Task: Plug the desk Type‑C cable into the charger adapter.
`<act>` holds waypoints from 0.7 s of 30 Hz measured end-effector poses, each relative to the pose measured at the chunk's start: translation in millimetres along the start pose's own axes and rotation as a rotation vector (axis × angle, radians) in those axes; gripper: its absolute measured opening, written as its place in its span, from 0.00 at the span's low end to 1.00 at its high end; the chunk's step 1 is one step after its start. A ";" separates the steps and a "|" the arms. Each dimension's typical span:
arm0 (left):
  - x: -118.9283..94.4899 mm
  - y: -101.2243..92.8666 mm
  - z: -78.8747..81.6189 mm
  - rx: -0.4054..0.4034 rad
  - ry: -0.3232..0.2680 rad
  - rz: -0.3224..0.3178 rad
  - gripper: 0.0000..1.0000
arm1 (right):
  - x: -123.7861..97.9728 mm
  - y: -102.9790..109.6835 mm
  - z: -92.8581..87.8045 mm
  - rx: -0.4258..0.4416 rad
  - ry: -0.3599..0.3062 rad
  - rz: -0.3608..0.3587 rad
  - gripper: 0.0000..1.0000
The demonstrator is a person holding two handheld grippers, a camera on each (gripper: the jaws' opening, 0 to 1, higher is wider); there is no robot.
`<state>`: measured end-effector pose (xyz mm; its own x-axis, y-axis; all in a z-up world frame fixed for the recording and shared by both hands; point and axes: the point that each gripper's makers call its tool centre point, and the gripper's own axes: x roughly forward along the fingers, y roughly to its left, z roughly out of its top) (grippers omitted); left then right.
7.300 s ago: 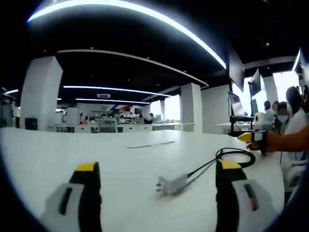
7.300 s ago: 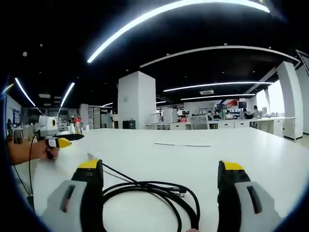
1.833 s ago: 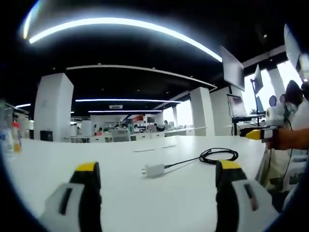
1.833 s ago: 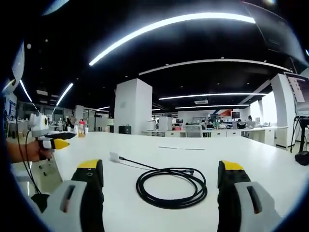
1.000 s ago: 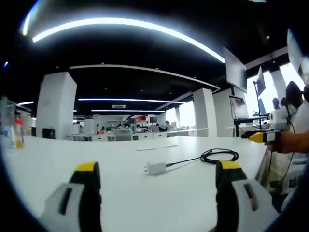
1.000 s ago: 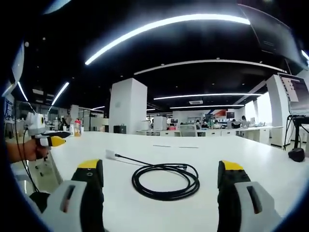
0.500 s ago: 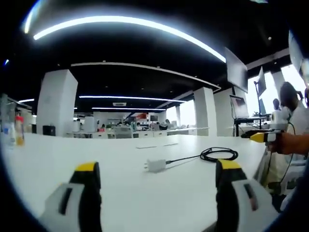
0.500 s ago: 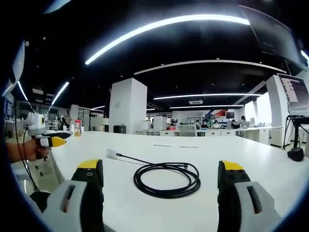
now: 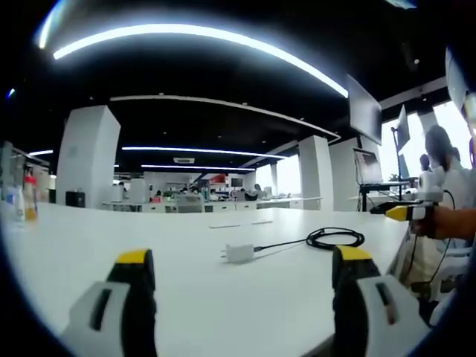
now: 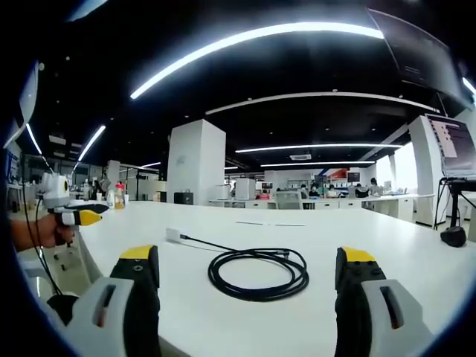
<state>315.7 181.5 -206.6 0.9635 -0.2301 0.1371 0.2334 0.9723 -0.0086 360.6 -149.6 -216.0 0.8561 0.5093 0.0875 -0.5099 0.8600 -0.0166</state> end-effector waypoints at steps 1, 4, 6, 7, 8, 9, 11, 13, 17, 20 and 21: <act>-0.8 -0.8 0.4 0.000 0.001 -0.001 1.00 | -0.4 0.2 -0.1 0.000 0.000 -0.001 1.00; -2.3 -0.5 -0.5 0.000 0.002 0.000 1.00 | -1.5 0.0 -0.6 0.000 0.003 -0.002 1.00; -2.9 -0.4 -0.5 0.000 0.003 0.002 1.00 | -1.6 -0.3 0.2 0.000 0.001 -0.003 1.00; -3.4 -0.4 -0.4 0.000 0.004 0.003 1.00 | -1.6 -0.7 0.8 0.000 -0.001 -0.005 1.00; -3.7 -0.5 -0.5 -0.002 0.005 0.003 1.00 | -1.5 -1.2 0.8 0.002 -0.002 -0.005 1.00; -3.6 -0.5 -0.7 -0.003 0.005 0.003 1.00 | -1.5 -1.0 0.7 0.003 -0.001 -0.004 1.00; -3.5 -1.0 0.2 -0.004 0.002 0.002 1.00 | -1.5 -1.4 -0.7 0.004 0.006 -0.005 1.00; -3.3 -1.6 1.0 -0.004 0.002 0.001 1.00 | -1.4 -3.7 -1.9 0.004 0.008 -0.005 1.00; -3.0 -2.2 2.5 -0.006 0.000 -0.001 1.00 | -1.1 -5.8 -0.9 0.007 0.006 -0.006 1.00; -2.6 -1.8 3.6 -0.006 -0.004 0.001 1.00 | -0.5 -6.6 1.3 0.007 0.003 -0.004 1.00; -1.5 -4.0 7.1 -0.016 -0.012 -0.004 1.00 | 0.9 -5.5 8.8 -0.004 -0.008 -0.001 1.00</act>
<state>312.4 178.3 -199.7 0.9609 -0.2333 0.1492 0.2393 0.9707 -0.0234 363.5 -154.1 -207.1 0.8560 0.5080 0.0957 -0.5085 0.8608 -0.0208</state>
